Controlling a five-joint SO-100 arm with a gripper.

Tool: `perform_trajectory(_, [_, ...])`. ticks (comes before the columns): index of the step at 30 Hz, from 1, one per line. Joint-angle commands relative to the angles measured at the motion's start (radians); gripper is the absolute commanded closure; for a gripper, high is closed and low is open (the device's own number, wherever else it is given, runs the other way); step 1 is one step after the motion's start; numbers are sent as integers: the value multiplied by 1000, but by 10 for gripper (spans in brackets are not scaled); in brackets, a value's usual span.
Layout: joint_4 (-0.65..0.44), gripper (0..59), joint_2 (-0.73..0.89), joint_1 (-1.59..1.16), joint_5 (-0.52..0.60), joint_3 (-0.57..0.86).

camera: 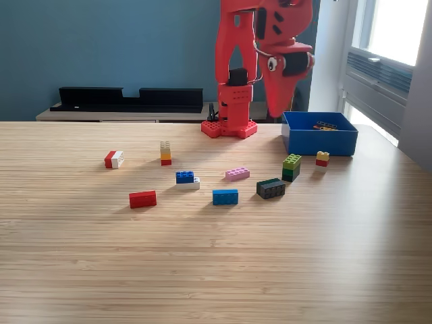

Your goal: Grasp a lego block and put it in the bin.

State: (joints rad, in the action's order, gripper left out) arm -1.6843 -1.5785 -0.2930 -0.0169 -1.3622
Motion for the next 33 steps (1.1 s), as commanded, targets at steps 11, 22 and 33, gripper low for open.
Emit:
perform_trajectory(11, [-14,585,-77,160,-38,28])
perform_trajectory(22, [-11,585,-77,239,-29,29])
perform_trajectory(33, [-3,585,-66,453,-66,43])
